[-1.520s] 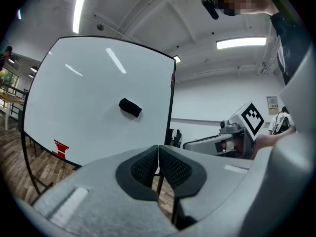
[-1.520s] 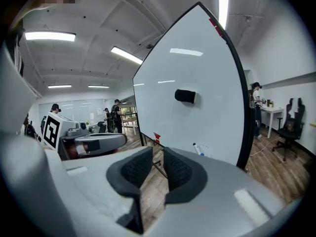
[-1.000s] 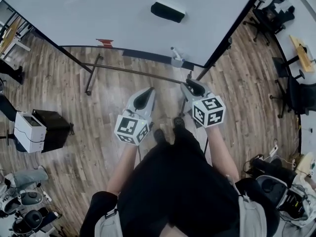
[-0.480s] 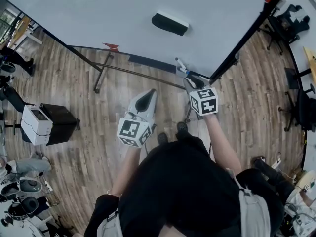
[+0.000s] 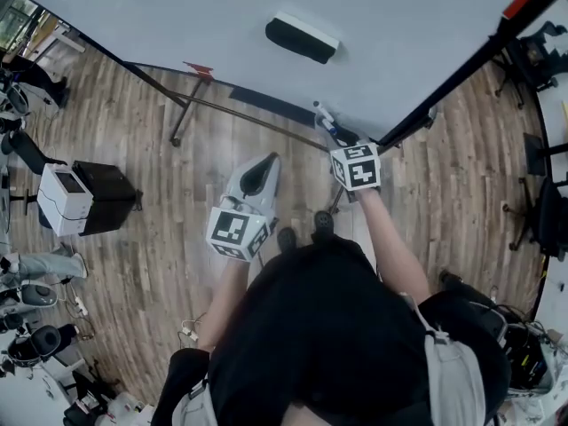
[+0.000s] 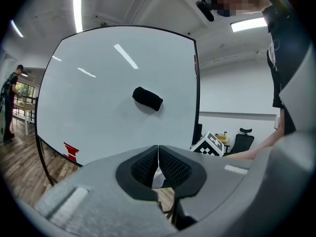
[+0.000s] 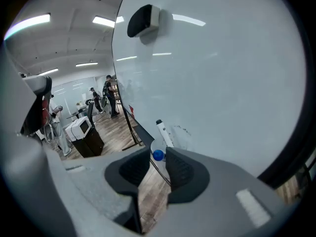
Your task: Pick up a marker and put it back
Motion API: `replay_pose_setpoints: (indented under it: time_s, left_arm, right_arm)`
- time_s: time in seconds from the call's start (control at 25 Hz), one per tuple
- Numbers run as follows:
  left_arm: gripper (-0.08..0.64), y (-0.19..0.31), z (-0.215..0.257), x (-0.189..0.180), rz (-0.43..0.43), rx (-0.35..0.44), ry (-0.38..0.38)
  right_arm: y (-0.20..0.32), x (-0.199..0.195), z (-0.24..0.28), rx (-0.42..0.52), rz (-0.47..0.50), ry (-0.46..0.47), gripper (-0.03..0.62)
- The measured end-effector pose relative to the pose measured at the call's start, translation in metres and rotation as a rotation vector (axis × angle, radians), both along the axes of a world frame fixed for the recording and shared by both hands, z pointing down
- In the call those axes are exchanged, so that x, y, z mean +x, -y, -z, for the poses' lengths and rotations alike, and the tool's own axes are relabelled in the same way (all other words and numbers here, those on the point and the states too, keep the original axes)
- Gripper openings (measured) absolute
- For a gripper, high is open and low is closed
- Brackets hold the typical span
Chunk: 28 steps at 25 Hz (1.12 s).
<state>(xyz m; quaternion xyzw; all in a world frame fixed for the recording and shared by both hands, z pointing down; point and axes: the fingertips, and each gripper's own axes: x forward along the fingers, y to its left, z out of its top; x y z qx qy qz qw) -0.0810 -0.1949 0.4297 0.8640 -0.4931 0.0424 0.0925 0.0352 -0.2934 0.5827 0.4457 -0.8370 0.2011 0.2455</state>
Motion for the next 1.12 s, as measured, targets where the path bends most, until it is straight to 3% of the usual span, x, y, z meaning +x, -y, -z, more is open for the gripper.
replay_pose_setpoints:
  time_s: [0.48,0.76,1.12]
  left_arm:
    - [0.014,0.003,0.0,-0.007,0.074,0.012,-0.003]
    - [0.014,-0.035,0.034,-0.024,0.071,0.03,-0.016]
    - [0.014,-0.018,0.006,-0.016,0.041,0.032,-0.016]
  right_arm:
    - [0.011,-0.003,-0.007,-0.01,0.037,-0.028,0.094]
    - [-0.026,-0.013,0.036,0.027,0.025,-0.036,0.081]
    - [-0.008,0.003,0.032,0.082,-0.004,-0.029,0.077]
